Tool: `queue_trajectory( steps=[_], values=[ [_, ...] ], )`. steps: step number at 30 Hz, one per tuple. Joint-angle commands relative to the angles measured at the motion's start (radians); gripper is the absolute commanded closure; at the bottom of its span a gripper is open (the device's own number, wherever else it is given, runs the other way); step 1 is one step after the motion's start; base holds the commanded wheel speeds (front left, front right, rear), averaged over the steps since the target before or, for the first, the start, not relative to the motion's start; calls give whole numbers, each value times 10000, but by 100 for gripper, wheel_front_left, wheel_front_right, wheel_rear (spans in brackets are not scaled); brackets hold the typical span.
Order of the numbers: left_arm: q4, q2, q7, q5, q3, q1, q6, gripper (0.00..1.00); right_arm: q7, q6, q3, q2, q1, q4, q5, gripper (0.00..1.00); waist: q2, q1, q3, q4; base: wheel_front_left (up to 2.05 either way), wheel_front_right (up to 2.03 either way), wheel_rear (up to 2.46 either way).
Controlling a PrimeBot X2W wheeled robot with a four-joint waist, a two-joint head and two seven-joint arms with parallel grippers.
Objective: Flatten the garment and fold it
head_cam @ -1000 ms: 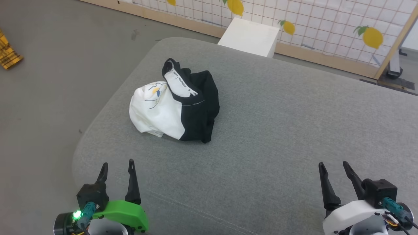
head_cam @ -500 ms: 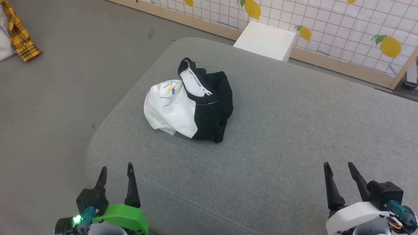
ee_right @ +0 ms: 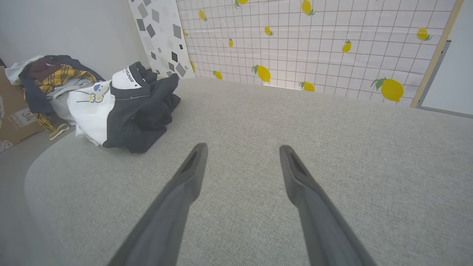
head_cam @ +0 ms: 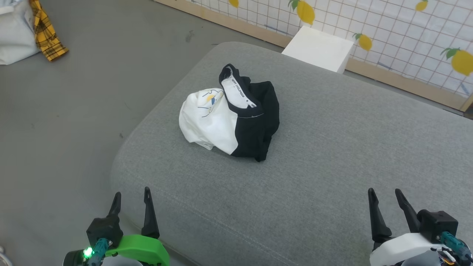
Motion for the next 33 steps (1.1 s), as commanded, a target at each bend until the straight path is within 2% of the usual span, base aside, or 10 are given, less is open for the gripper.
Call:
queue_trajectory(
  steps=[1,23,33],
  values=[
    [59,16,-112,-107,-18,194,55,0,-114,-11,-39,1,158,95,101,0,0,-1,5,95,0,0,0],
    [605,134,-560,-342,-344,247,338,0,-437,-13,-97,1,288,529,344,0,0,-1,-33,709,0,0,0],
    [620,216,-454,-396,-525,182,294,0,-338,-13,-62,1,309,446,320,0,0,-1,-47,543,0,0,0]
  ],
)
